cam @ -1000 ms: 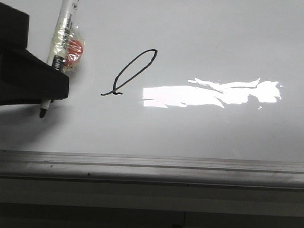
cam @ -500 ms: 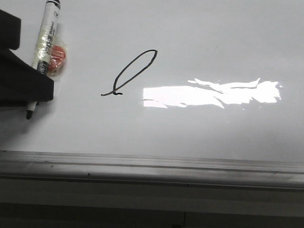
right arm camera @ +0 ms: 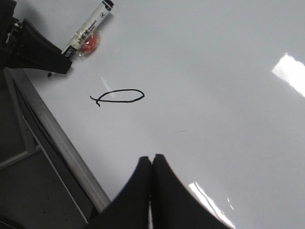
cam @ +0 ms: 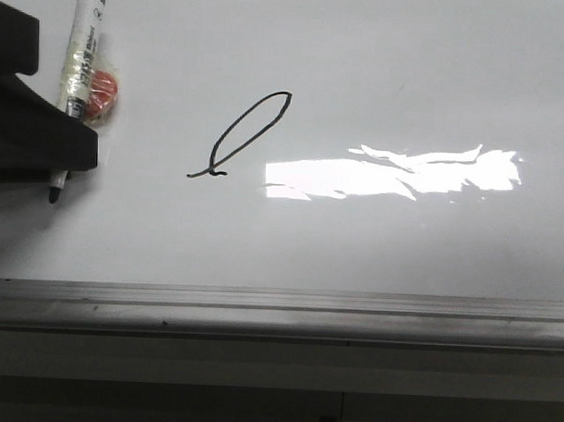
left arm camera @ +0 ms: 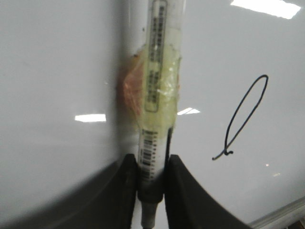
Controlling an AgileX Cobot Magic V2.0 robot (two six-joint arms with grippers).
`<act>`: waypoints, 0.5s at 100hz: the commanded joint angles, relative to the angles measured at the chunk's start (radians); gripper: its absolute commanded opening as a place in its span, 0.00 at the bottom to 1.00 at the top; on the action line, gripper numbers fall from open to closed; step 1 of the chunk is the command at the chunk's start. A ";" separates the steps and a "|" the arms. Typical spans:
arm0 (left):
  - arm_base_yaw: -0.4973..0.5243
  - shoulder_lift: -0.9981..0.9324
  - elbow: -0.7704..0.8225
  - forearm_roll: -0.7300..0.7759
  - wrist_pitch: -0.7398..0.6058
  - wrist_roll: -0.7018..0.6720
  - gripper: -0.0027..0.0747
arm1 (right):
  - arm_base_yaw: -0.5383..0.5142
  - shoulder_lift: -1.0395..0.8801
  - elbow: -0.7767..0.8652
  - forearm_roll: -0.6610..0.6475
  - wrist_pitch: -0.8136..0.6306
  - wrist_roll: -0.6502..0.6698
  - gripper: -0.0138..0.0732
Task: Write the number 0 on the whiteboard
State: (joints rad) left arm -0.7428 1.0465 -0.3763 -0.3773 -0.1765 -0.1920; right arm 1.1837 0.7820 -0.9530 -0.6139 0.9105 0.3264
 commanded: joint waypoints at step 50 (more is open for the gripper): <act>0.002 -0.048 -0.025 0.048 -0.035 -0.001 0.50 | 0.001 -0.014 -0.024 -0.065 -0.067 0.004 0.08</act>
State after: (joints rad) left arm -0.7412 1.0295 -0.3763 -0.3503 -0.1919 -0.1920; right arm 1.1837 0.7803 -0.9530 -0.6225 0.9020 0.3279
